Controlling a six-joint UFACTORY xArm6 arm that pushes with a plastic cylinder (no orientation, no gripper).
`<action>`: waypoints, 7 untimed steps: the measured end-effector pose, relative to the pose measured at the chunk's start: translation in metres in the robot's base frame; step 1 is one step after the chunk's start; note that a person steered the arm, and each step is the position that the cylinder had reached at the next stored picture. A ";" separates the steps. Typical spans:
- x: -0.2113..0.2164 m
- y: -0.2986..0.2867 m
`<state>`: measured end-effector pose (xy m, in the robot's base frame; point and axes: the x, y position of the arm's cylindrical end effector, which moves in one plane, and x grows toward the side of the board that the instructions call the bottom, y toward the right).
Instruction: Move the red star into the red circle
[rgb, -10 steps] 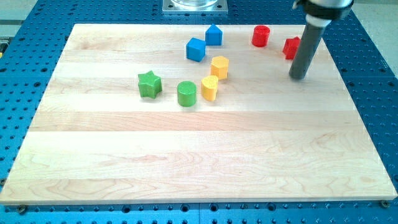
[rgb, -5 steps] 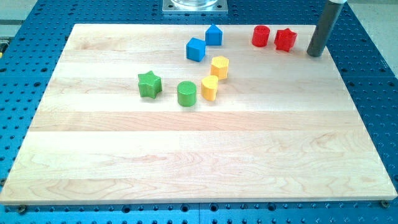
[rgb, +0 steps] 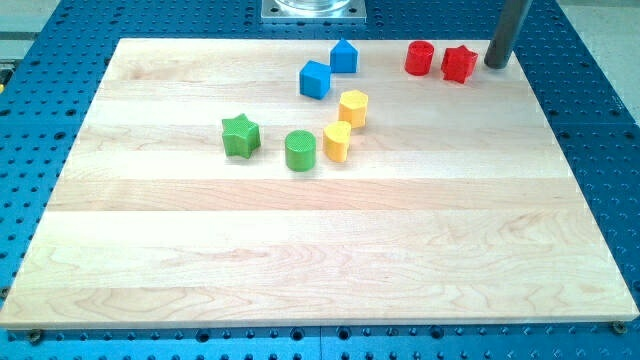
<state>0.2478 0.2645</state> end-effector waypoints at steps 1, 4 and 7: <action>0.008 0.000; 0.022 -0.046; 0.024 -0.080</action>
